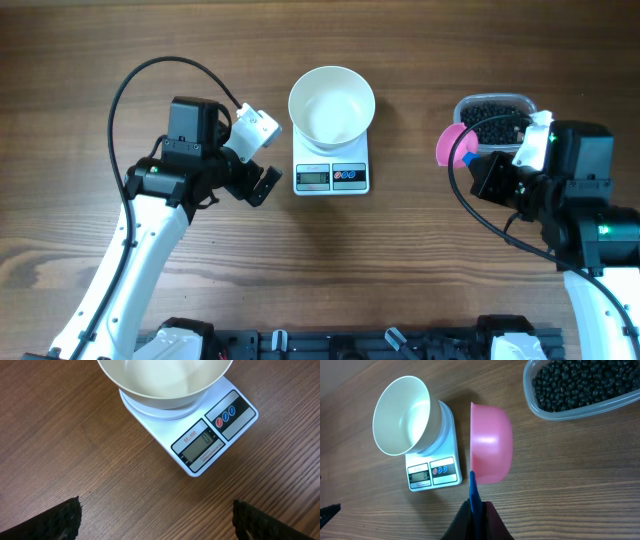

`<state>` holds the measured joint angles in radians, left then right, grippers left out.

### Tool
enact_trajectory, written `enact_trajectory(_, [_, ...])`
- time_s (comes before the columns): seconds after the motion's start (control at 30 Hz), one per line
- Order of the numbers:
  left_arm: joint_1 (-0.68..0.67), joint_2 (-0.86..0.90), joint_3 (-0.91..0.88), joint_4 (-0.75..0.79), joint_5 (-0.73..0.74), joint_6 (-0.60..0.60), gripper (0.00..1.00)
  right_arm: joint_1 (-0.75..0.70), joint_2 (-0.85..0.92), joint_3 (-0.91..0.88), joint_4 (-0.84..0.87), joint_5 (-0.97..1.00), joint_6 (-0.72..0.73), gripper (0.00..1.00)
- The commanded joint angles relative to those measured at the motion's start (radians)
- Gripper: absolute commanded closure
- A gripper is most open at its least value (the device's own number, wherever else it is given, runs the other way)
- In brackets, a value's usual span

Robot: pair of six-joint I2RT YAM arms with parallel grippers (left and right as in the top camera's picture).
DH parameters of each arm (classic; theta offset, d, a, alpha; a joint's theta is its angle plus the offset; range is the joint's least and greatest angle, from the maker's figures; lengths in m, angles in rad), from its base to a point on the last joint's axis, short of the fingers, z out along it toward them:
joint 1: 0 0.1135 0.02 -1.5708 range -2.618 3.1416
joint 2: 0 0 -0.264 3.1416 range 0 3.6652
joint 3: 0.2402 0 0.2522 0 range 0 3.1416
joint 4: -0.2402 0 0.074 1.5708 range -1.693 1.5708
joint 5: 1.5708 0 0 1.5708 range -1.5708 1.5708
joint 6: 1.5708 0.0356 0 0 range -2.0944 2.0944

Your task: Scoop item into bowl and weigh 150g on scale

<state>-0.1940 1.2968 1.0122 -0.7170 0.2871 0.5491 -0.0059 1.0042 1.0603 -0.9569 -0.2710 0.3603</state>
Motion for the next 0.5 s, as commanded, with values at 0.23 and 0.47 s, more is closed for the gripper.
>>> enact_trajectory(0.23, [0.004, 0.001, -0.014, -0.042, 0.013, 0.120, 0.00, -0.005, 0.000, 0.013, 0.002, 0.010, -0.019, 0.96])
enact_trajectory(0.47, [0.009, 0.001, -0.014, -0.046, 0.042, 0.256, 0.00, -0.005, 0.000, 0.013, 0.002, 0.010, -0.019, 0.96])
